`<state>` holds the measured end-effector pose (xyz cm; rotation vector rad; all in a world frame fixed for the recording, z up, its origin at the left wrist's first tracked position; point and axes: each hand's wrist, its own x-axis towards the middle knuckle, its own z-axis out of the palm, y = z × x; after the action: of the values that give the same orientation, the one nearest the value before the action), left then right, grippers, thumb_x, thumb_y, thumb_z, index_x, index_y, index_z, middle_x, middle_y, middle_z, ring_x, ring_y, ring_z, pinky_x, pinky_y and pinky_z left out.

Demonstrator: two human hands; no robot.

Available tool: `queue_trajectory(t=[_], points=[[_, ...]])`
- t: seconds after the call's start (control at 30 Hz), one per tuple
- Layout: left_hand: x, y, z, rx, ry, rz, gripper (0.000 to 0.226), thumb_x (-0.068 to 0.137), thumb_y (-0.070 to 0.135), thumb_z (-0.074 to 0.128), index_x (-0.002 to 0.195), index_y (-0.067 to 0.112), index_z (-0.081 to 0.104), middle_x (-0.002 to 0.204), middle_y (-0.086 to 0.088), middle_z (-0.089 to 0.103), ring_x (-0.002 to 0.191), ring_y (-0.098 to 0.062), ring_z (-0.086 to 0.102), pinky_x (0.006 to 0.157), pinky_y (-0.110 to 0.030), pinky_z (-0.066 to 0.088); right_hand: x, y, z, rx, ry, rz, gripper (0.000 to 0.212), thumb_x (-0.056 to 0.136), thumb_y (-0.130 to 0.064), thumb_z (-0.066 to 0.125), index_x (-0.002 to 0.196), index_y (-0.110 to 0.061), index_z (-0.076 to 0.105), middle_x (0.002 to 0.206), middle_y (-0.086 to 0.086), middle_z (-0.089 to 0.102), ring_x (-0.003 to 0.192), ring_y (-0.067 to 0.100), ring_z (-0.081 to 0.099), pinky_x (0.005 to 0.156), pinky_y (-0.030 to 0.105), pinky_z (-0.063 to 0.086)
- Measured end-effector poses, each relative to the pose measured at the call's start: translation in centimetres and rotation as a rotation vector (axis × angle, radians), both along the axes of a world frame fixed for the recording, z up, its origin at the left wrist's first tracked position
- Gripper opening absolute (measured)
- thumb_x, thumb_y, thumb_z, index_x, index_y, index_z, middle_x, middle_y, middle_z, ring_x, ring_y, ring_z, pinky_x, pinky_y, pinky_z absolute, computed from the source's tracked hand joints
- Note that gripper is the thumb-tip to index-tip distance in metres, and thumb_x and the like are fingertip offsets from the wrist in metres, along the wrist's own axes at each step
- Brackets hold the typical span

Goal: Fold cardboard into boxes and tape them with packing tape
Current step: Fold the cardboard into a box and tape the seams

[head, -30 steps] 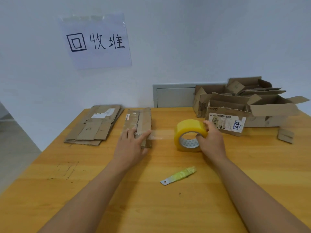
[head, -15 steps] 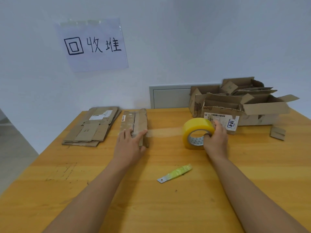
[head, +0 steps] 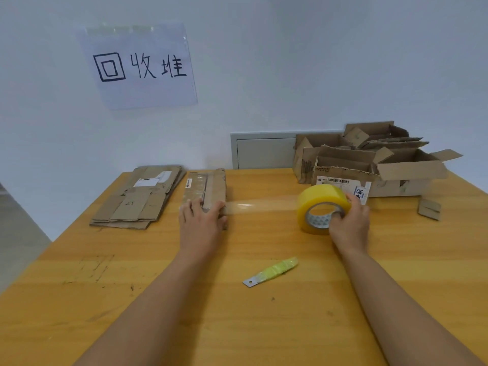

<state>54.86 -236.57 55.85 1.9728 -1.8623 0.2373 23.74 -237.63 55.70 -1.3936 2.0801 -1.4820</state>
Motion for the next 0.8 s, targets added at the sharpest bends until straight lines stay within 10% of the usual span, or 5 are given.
queue_trajectory(t=[0.27,0.37,0.53,0.67,0.8], points=[[0.6,-0.4,-0.1,0.000,0.031,-0.032,0.033,0.101,0.043,0.047,0.133,0.037,0.047,0.153,-0.020,0.032,0.148,-0.039,0.012,0.122,-0.050,0.004,2.4,2.3,0.1,-0.202,0.233,-0.068,0.069,0.080,-0.009,0.061,0.144,-0.013,0.034,0.139,0.022,0.037,0.126,0.040,0.036,0.099,0.053,0.034],[0.6,-0.3,-0.7,-0.056,0.025,-0.046,0.035,0.098,0.040,0.054,0.133,0.034,0.052,0.151,-0.022,0.036,0.148,-0.041,0.015,0.122,-0.052,0.006,4.6,4.1,0.4,-0.357,0.563,0.350,0.050,0.079,-0.026,0.051,0.126,-0.012,0.055,0.120,0.012,0.055,0.114,0.030,0.045,0.098,0.051,0.041],[0.9,-0.3,-1.5,-0.134,0.034,-0.069,0.040,0.092,0.037,0.065,0.130,0.032,0.056,0.143,-0.021,0.043,0.141,-0.042,0.027,0.120,-0.055,0.012,6.6,6.6,0.2,0.346,0.890,1.065,0.043,0.095,-0.053,0.046,0.132,-0.033,0.054,0.135,-0.010,0.043,0.129,0.012,0.028,0.107,0.035,0.024],[1.1,-0.4,-2.1,-0.176,0.034,-0.079,0.041,0.093,0.038,0.063,0.132,0.032,0.055,0.139,-0.017,0.046,0.138,-0.039,0.033,0.120,-0.055,0.015,7.1,6.8,1.3,0.289,0.890,1.048,0.017,0.099,-0.042,0.051,0.109,-0.029,0.051,0.114,-0.010,0.051,0.107,0.012,0.042,0.091,0.032,0.034],[1.2,-0.7,-2.5,-0.228,0.070,-0.093,0.039,0.091,0.040,0.055,0.129,0.031,0.058,0.136,-0.018,0.048,0.136,-0.040,0.035,0.119,-0.056,0.017,8.2,5.1,2.4,0.170,0.488,1.015,0.013,0.099,-0.031,0.057,0.092,-0.031,0.046,0.075,-0.014,0.054,0.070,0.009,0.049,0.063,0.033,0.039]])
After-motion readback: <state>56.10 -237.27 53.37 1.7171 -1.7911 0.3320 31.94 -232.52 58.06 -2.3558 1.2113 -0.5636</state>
